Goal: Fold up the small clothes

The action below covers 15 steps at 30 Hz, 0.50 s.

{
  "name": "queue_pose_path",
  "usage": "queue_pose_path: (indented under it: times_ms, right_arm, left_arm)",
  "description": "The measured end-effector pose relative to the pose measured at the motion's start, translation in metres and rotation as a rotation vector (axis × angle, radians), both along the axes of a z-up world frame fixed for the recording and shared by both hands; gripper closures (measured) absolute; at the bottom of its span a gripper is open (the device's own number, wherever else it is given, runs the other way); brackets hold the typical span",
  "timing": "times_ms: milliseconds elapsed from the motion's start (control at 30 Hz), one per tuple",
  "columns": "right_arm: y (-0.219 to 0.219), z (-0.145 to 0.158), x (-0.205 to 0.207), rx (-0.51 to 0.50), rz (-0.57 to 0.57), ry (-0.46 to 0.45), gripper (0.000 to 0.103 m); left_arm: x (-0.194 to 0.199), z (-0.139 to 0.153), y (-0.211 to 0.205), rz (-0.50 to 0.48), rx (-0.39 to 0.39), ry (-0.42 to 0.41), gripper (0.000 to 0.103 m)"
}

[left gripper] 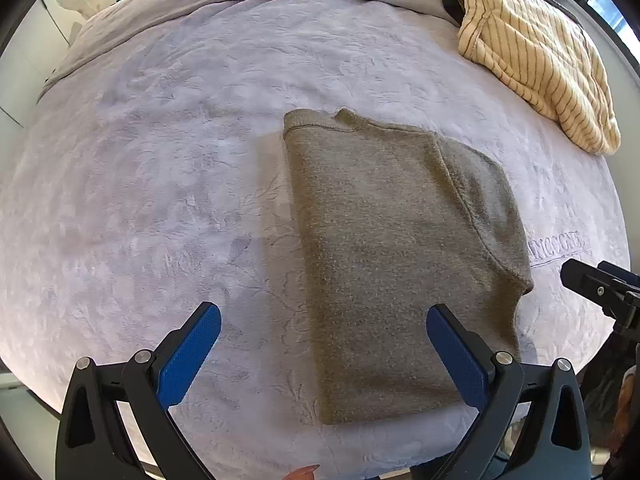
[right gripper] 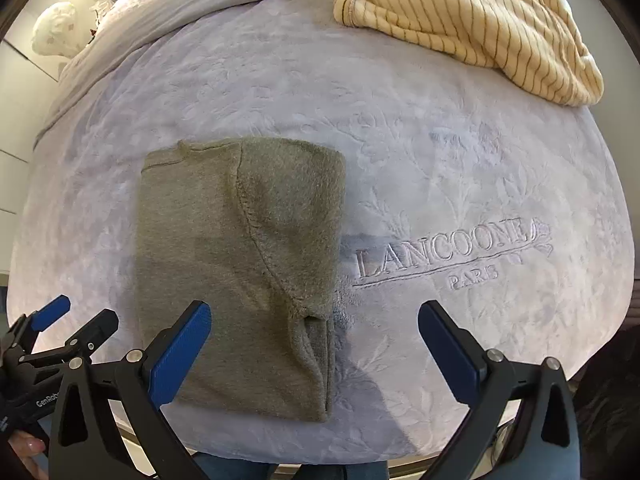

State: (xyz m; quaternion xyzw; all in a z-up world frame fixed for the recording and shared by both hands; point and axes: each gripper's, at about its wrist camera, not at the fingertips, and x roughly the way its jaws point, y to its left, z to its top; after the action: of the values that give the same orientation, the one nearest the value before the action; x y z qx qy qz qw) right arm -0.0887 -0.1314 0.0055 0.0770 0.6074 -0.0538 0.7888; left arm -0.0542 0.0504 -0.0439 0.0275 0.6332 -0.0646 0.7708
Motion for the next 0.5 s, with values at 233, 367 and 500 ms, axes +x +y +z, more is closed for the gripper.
queue_pose_path:
  times_ms: [233,367,500]
  right_arm:
    - [0.003,0.0001,-0.0013,-0.006,0.007,0.003,0.0]
    - [0.0037,-0.0004,-0.0016,-0.005,0.005,0.004,0.0]
    - [0.005,-0.001,-0.0019,-0.01,0.008,0.005,0.0]
  left_arm:
    - [-0.0003,0.0017,-0.0004,0.008,0.011,-0.008,0.0]
    - [-0.0006,0.0028,-0.0008,0.006,0.012,-0.011,0.0]
    - [-0.0014,0.0031,-0.0012,0.007,0.013,-0.012,0.0]
